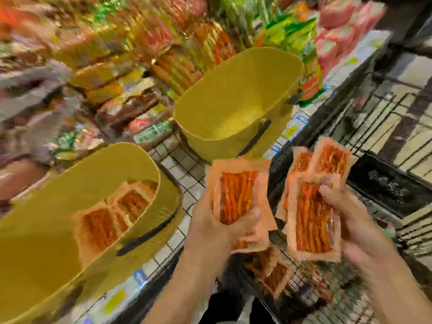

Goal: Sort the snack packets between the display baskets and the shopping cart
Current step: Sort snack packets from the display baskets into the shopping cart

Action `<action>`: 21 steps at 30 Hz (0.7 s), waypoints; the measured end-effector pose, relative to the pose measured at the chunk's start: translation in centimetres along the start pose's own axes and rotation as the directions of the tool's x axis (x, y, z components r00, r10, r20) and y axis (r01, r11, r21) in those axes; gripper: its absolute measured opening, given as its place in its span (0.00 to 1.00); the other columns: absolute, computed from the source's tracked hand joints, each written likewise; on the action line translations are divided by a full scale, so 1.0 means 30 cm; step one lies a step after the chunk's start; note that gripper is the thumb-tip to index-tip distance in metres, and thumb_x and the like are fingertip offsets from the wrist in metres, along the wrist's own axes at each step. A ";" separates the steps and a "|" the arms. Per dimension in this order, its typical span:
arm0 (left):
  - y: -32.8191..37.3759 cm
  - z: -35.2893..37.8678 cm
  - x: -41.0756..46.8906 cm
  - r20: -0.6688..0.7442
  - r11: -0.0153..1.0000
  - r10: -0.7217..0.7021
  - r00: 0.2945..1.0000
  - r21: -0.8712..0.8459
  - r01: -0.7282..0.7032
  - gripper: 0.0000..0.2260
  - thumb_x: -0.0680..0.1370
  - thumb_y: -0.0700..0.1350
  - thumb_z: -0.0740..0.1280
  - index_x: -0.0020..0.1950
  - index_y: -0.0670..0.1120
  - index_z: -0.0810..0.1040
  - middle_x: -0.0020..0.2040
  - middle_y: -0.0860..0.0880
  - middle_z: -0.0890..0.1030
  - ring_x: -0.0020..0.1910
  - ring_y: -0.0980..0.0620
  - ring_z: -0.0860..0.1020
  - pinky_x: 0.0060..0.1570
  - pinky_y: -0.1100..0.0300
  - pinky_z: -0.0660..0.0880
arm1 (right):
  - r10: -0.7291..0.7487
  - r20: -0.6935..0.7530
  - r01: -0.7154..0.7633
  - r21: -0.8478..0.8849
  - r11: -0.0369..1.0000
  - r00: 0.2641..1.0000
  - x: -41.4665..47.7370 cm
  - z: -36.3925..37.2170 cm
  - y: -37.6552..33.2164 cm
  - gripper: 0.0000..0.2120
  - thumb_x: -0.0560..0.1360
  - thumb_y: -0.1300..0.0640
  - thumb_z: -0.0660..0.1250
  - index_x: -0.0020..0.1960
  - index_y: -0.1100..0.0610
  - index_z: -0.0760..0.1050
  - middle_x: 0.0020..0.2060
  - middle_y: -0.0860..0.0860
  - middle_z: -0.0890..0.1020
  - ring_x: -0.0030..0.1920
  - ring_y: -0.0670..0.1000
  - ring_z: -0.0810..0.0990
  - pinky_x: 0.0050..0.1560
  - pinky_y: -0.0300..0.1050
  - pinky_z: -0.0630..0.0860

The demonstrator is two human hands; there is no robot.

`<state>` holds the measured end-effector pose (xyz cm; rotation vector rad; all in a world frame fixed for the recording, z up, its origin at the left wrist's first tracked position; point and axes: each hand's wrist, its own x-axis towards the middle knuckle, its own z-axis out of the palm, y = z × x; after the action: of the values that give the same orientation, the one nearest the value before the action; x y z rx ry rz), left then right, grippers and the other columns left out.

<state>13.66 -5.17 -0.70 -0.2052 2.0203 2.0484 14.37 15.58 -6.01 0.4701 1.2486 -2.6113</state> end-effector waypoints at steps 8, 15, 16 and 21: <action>0.246 -0.429 -0.127 -0.442 0.971 0.214 0.871 -0.002 -0.239 0.15 0.63 0.46 0.73 0.49 0.49 0.82 0.40 0.52 0.85 0.35 0.56 0.82 0.32 0.61 0.79 | 0.019 0.483 0.145 -0.299 0.943 0.876 0.129 0.664 -0.025 0.12 0.63 0.53 0.77 0.46 0.49 0.84 0.42 0.48 0.85 0.39 0.47 0.84 0.38 0.44 0.80; 0.186 -0.767 -0.042 -0.595 0.982 -0.137 0.792 0.026 0.189 0.13 0.73 0.38 0.73 0.56 0.39 0.78 0.45 0.44 0.83 0.39 0.49 0.81 0.30 0.60 0.76 | 0.315 0.424 0.071 -0.683 0.727 0.849 0.310 0.992 0.193 0.07 0.75 0.63 0.67 0.53 0.60 0.79 0.42 0.56 0.85 0.39 0.50 0.84 0.39 0.46 0.80; 0.160 -0.778 -0.022 -0.578 0.963 -0.195 0.793 0.040 0.265 0.14 0.73 0.38 0.73 0.57 0.38 0.77 0.46 0.43 0.82 0.41 0.48 0.81 0.31 0.61 0.75 | 0.374 0.365 0.031 -0.750 0.661 0.852 0.332 1.006 0.233 0.07 0.75 0.62 0.68 0.53 0.60 0.79 0.44 0.57 0.84 0.40 0.51 0.83 0.40 0.48 0.80; -0.002 -0.795 0.065 -0.407 0.898 -0.337 0.849 0.132 0.420 0.18 0.76 0.38 0.70 0.66 0.40 0.73 0.62 0.40 0.78 0.60 0.43 0.77 0.57 0.50 0.76 | 0.477 0.217 0.119 -0.967 0.226 0.852 0.400 1.019 0.376 0.16 0.73 0.57 0.71 0.59 0.61 0.77 0.54 0.58 0.82 0.55 0.57 0.80 0.58 0.56 0.76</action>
<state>9.94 -28.77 -1.90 -0.9409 2.1724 1.6161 0.92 -15.94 -0.49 -0.2815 2.0657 -1.0871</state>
